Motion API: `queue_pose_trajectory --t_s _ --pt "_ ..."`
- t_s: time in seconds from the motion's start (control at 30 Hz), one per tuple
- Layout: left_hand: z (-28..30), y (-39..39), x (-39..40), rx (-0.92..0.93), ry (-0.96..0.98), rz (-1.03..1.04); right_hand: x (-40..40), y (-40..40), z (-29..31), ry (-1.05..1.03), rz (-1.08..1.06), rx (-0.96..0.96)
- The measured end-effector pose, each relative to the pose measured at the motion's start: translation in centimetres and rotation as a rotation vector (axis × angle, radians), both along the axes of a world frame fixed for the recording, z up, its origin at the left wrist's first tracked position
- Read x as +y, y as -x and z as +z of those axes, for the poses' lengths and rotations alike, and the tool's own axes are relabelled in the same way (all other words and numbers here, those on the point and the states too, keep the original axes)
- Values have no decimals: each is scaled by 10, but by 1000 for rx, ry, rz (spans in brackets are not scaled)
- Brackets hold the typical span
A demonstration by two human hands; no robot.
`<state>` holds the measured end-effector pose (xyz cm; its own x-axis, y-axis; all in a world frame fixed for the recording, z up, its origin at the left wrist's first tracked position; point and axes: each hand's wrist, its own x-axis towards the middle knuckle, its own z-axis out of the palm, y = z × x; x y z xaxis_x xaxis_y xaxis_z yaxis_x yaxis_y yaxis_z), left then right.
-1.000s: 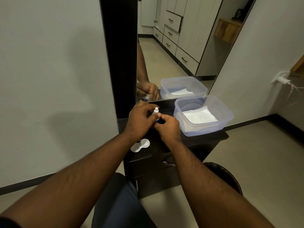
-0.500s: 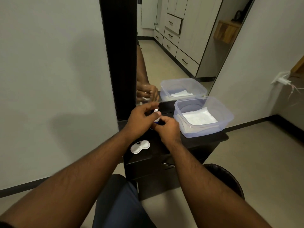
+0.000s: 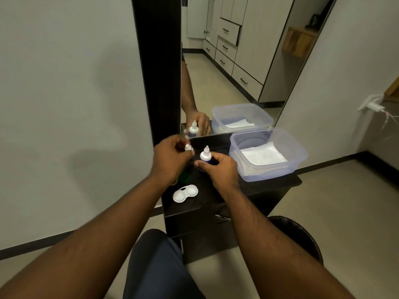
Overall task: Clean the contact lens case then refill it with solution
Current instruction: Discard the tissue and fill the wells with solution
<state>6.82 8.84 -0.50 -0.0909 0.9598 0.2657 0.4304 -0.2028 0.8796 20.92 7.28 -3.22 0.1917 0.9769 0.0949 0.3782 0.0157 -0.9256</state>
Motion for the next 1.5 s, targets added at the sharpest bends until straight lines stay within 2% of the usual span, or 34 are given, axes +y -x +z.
queue_pose_trajectory --t_s 0.1,0.17,0.37,0.53,0.73,0.83,0.9,1.0,1.1,1.17,1.37,1.5 --pt "-21 16 -3 159 84 35 0 -1 1 -5 -15 -13" --pt "-25 19 -2 203 103 76 0 0 1 -13 -18 -15" --pt "-26 16 9 221 188 115 0 1 -1 -42 -57 38" --pt "-27 24 10 138 226 29 0 1 -2 -85 -38 85" --pt "-14 38 -47 -25 37 61 -7 -3 -4 -133 53 203" --pt "-38 46 -82 72 -5 52 -14 -3 3 -199 51 217" --pt "-56 48 -94 148 8 74 -18 0 7 -162 28 337" --pt "-68 43 -97 143 53 93 -28 2 5 -84 61 652" --pt "-68 39 -94 62 57 84 -32 2 0 -61 132 842" --pt "-67 37 -93 -23 66 63 -32 1 1 -22 152 896" --pt "-74 35 -92 -138 57 51 -28 0 2 70 264 887" --pt "-79 34 -92 -174 55 63 -29 9 4 23 220 739"
